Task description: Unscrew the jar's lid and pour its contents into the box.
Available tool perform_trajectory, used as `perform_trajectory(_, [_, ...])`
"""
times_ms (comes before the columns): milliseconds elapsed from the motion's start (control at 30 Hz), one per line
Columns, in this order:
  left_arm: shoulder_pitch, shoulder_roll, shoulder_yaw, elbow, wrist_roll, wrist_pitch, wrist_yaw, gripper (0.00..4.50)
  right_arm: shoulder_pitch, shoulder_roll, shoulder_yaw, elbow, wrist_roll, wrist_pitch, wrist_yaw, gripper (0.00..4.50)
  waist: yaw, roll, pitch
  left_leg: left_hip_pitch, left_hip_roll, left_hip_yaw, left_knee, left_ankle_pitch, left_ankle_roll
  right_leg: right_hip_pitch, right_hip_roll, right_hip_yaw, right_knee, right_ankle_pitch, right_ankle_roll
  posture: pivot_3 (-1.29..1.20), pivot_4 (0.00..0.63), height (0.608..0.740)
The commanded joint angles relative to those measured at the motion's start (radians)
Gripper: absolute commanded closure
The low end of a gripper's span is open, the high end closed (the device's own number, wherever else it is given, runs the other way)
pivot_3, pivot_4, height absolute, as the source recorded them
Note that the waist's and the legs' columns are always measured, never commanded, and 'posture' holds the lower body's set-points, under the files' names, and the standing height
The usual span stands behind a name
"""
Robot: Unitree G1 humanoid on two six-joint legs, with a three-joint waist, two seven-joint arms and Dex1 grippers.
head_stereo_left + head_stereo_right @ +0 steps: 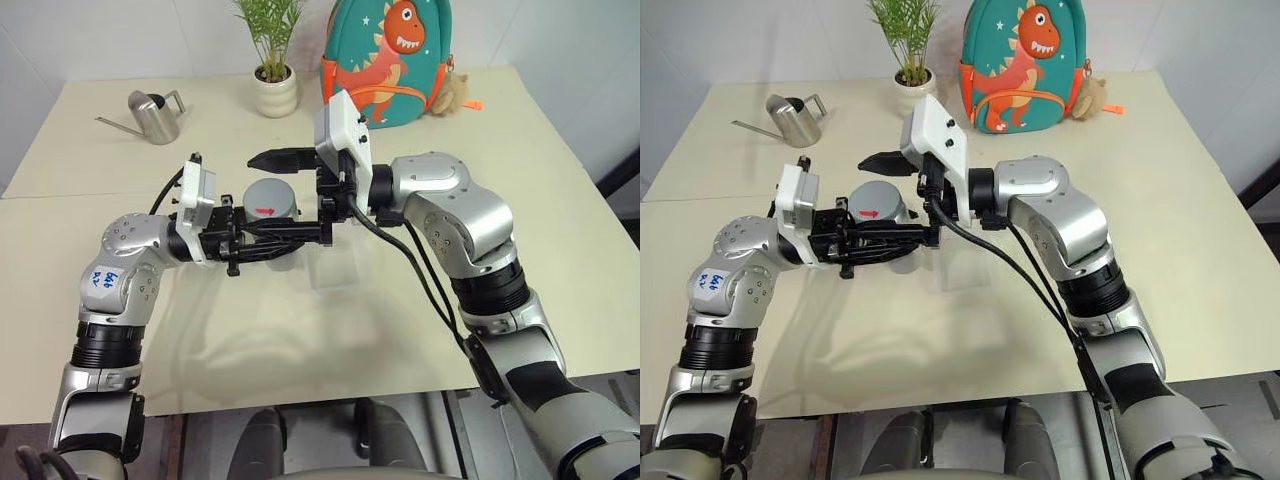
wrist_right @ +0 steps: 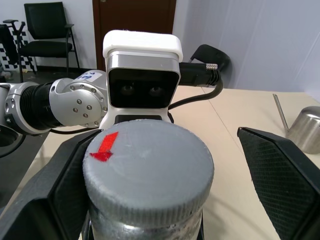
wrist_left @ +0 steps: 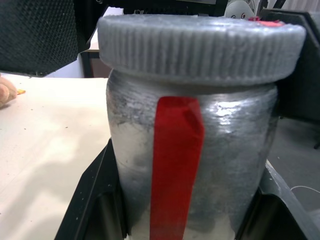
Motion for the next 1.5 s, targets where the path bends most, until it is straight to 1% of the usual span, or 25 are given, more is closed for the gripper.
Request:
perform_trajectory(33, [0.019,0.006,-0.006,-0.039,0.004,-0.023,-0.023,2.55,-0.032,-0.057,-0.102,0.013,0.016,-0.022,0.000,0.02,0.002,0.000,0.000,0.000,0.000,0.000,0.000,0.000,0.000,0.000,0.000,0.000,0.000,0.000,0.000,0.00,0.150,0.740])
perform_trajectory(233, [0.030,0.012,0.007,-0.047,0.004,-0.020,-0.017,2.55,-0.004,-0.150,-0.163,0.018,0.055,-0.040,0.046,0.02,0.002,0.000,0.000,0.000,0.000,0.000,0.000,0.000,0.000,0.000,0.000,0.000,0.000,0.000,0.000,0.00,0.150,0.740])
perform_trajectory(433, [0.031,0.017,0.017,-0.042,0.002,-0.015,-0.020,2.55,0.061,-0.216,-0.198,-0.032,0.102,-0.002,0.077,0.02,0.003,0.000,0.000,0.000,0.000,0.001,0.000,0.000,0.000,0.000,0.000,0.000,-0.001,0.000,0.000,0.00,0.150,0.740])
perform_trajectory(533, [0.028,0.018,0.017,-0.036,0.005,-0.016,-0.023,2.55,0.080,-0.229,-0.201,-0.060,0.122,0.020,0.092,0.02,-0.003,0.000,0.000,0.000,0.000,0.001,0.000,0.000,0.000,0.000,0.000,0.000,-0.001,0.000,0.000,0.00,0.150,0.740])
perform_trajectory(667, [0.021,0.016,0.014,-0.028,0.009,-0.017,-0.025,2.55,0.064,-0.211,-0.198,-0.099,0.157,0.054,0.093,0.02,-0.002,0.001,0.000,0.001,0.000,0.001,0.000,0.000,0.000,0.000,0.000,0.000,0.000,0.000,0.000,0.00,0.150,0.740])
perform_trajectory(767, [0.020,0.016,0.013,-0.026,0.009,-0.017,-0.028,2.55,0.034,-0.178,-0.177,-0.127,0.172,0.079,0.070,0.02,0.000,0.001,0.000,0.001,0.000,0.001,0.000,0.000,0.000,0.000,0.000,0.000,0.000,0.000,0.000,0.00,0.150,0.740])
perform_trajectory(967, [0.011,0.012,0.005,-0.017,0.014,-0.017,-0.032,2.55,-0.011,-0.126,-0.105,-0.148,0.136,0.111,0.018,0.02,0.001,0.001,0.000,0.000,0.000,0.001,0.000,0.000,0.000,0.000,0.000,0.000,0.000,0.000,0.000,0.00,0.150,0.740])
perform_trajectory(1100, [-0.001,0.007,0.001,-0.010,0.019,-0.019,-0.029,2.55,-0.034,-0.073,-0.034,-0.161,0.088,0.128,-0.045,0.02,0.001,0.001,0.000,0.000,0.000,0.001,0.000,0.000,0.000,0.000,0.000,0.000,0.000,0.000,0.000,0.00,0.150,0.740])
perform_trajectory(1233, [-0.007,0.002,-0.002,-0.006,0.021,-0.022,-0.028,2.55,-0.038,-0.051,0.000,-0.147,0.051,0.128,-0.075,0.02,0.002,0.001,0.000,0.000,0.000,0.001,0.000,0.000,0.000,0.000,0.000,0.000,0.000,0.000,0.000,0.00,0.150,0.740])
perform_trajectory(1333, [-0.012,-0.001,-0.005,0.000,0.022,-0.025,-0.028,2.55,-0.045,-0.036,0.011,-0.127,0.032,0.121,-0.086,0.02,0.001,0.001,0.000,0.000,0.000,0.001,0.000,0.000,0.000,0.000,0.000,0.000,0.000,0.000,0.000,0.00,0.150,0.740])
perform_trajectory(1500, [-0.010,-0.005,-0.007,-0.001,0.022,-0.028,-0.027,2.55,-0.067,-0.024,-0.007,-0.081,0.016,0.094,-0.084,0.02,0.000,0.001,0.000,0.000,0.000,0.001,0.000,0.000,0.000,0.000,0.000,0.000,0.000,0.000,0.000,0.00,0.150,0.740])
